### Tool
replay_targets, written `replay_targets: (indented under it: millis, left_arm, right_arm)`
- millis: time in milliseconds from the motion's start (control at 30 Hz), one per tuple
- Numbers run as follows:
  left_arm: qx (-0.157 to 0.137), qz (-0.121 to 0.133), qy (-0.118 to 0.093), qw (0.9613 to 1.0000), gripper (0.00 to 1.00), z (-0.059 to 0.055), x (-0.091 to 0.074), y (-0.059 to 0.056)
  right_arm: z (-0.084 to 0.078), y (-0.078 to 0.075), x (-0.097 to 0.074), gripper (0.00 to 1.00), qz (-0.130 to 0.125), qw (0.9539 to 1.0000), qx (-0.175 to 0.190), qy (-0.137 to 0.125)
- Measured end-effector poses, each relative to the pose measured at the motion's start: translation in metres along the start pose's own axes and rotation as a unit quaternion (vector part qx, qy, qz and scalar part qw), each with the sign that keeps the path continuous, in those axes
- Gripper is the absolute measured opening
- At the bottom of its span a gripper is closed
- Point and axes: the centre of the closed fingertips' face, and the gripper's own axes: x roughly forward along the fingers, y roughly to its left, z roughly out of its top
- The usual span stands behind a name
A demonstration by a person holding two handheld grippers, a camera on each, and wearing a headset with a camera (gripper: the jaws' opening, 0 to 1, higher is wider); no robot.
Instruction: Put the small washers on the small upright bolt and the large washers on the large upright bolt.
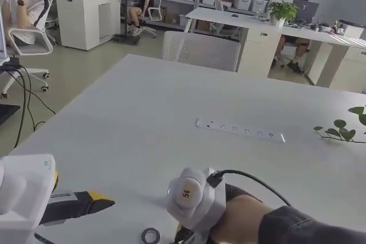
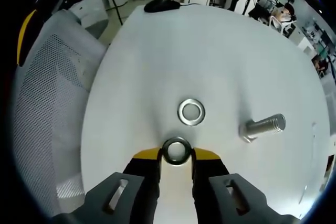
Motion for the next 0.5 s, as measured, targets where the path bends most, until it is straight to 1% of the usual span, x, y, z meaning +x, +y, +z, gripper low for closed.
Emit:
replay_targets:
  millis: [267, 500]
  left_arm:
    - [0.001, -0.001, -0.001, 1.0000, 0.84, 0.001, 0.001, 0.001]
    - [0.000, -0.001, 0.000, 1.0000, 0.84, 0.000, 0.001, 0.001]
  right_arm:
    - [-0.003, -0.002, -0.002, 0.23, -0.002, 1.0000, 0.003, 0.002]
    - [-0.003, -0.007, -0.010, 0.22, -0.008, 1.0000, 0.002, 0.003]
